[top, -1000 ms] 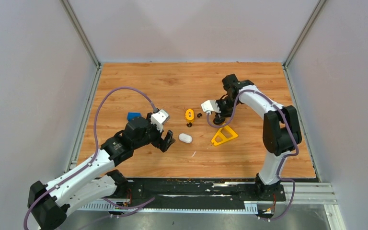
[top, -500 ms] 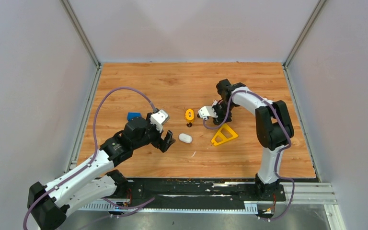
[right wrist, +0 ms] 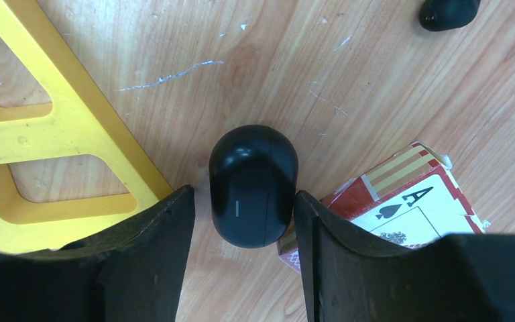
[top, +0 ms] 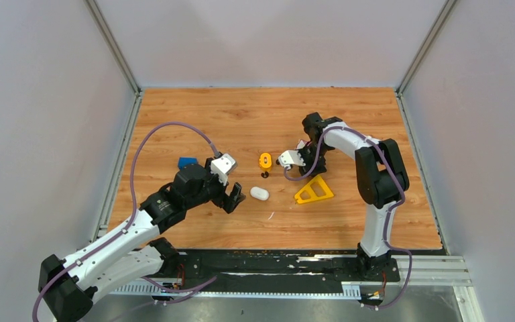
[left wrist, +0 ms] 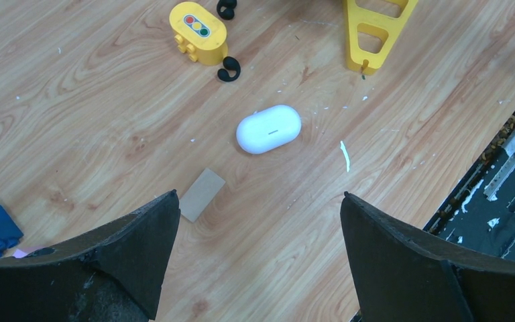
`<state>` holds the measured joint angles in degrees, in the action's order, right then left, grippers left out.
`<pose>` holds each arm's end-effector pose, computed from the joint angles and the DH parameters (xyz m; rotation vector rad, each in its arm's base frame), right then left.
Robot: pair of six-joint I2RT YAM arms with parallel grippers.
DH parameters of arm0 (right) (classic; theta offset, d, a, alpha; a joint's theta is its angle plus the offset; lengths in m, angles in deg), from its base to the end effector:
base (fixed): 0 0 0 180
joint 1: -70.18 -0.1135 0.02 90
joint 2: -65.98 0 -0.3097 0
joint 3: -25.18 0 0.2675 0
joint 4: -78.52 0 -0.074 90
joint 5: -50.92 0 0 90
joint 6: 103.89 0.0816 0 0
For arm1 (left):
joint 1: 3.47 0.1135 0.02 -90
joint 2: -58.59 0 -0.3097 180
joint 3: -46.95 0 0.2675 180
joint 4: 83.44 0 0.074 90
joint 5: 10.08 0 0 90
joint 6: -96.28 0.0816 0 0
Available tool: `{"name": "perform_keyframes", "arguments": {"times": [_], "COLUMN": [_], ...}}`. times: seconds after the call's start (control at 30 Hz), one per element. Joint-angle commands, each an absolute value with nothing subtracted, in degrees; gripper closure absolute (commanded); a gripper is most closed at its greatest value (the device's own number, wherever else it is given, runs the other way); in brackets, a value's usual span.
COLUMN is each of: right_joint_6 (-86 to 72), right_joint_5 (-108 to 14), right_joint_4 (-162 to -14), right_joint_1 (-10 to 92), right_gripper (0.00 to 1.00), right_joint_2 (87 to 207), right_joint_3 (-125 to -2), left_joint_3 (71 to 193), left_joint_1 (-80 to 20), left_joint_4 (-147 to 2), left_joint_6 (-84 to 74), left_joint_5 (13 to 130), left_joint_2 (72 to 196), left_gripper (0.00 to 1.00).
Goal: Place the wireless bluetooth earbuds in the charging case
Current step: Pick up the charging case at the center of the board.
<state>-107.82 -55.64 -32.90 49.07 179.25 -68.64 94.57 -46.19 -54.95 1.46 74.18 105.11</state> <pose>0.3646 0.1657 0.1568 -2.4725 1.5652 0.3129 0.1503 -0.1499 0.2720 0.7435 1.9679 -0.6119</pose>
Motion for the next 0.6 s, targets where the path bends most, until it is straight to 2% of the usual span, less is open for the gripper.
{"name": "perform_keyframes", "arguments": {"times": [0.0,0.1,0.23,0.3,0.47,0.57], "right_joint_6": [-106.55,-105.31,-101.39,-98.03,-89.4,-81.29], "right_joint_5": [-56.32,-57.25,-58.81,-59.54,-66.06,-67.79], "right_joint_4": [-32.6,-32.47,-32.27,-32.21,-32.92,-33.6], "right_joint_1": [49.16,49.34,49.35,49.4,49.12,46.24], "right_gripper": [0.43,0.48,0.66,0.71,0.75,0.75], "right_joint_2": [179.47,179.88,179.85,178.48,166.73,156.4], "right_joint_3": [-68.83,-68.64,-69.49,-70.13,-68.94,-67.01], "left_joint_3": [96.05,95.96,95.96,95.95,95.9,96.7], "left_joint_1": [-46.29,-46.27,-46.27,-46.27,-46.27,-46.27], "left_joint_4": [-56.31,-56.35,-56.35,-56.57,-57.57,-57.93], "left_joint_6": [1.86,1.73,1.66,1.58,-0.78,-7.87], "left_joint_5": [72.97,72.87,72.57,72.5,76.17,78.47], "left_joint_2": [104.99,105.07,105.32,105.17,103.5,102.86], "left_gripper": [0.05,0.05,0.06,0.06,0.1,0.17]}}
